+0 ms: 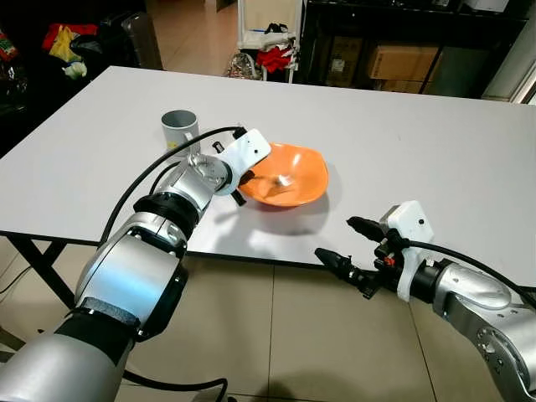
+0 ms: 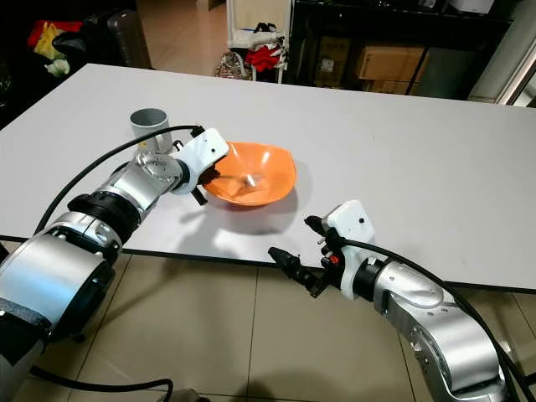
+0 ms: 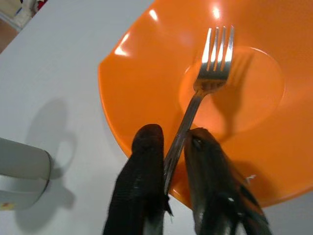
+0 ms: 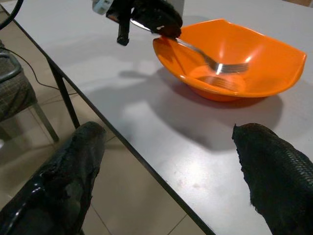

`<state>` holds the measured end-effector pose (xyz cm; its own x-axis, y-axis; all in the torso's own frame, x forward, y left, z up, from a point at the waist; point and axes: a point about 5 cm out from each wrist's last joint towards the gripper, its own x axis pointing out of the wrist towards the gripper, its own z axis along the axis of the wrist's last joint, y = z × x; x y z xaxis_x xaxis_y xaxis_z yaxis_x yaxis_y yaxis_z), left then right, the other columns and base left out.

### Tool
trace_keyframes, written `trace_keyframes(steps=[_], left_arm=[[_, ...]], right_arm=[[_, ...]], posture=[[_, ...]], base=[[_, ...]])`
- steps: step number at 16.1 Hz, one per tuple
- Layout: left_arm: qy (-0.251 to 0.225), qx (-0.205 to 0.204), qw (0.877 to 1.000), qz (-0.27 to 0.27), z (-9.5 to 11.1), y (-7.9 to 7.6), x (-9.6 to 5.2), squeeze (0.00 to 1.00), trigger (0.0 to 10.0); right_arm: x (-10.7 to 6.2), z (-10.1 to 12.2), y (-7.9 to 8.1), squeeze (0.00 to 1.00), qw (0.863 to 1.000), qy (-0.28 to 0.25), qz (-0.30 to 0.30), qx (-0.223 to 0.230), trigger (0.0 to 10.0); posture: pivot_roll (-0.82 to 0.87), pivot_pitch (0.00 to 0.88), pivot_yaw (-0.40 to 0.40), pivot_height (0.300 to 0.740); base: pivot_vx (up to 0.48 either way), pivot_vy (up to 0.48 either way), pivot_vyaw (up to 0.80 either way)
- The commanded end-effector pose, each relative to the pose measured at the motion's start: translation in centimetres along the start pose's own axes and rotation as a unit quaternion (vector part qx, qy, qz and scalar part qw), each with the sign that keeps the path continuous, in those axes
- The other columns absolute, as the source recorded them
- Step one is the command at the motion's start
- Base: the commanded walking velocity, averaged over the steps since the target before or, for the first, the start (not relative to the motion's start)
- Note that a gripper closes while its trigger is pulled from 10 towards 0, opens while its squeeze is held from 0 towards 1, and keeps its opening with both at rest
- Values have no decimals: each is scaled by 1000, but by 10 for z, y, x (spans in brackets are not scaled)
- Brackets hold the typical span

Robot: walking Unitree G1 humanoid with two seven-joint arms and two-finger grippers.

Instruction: Setting the table

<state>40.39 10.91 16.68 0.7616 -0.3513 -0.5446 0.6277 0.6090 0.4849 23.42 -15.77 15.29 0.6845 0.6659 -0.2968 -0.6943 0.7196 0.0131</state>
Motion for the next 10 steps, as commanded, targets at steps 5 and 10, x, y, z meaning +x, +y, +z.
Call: trace_keyframes(steps=[5,10], left_arm=[[-33,3,999,13,15,9,-4,569,10000],[-267,-162,947,76,40,33,-30,1000,10000]], right_arm=[[-2,2,2,0,1000,-5,-1,-9,10000],[-2,15,-8,0,977,-98,-188,11,10000]], posture=[[17,0,12,740],[8,0,28,740]], base=[[0,0,0],[0,0,0]])
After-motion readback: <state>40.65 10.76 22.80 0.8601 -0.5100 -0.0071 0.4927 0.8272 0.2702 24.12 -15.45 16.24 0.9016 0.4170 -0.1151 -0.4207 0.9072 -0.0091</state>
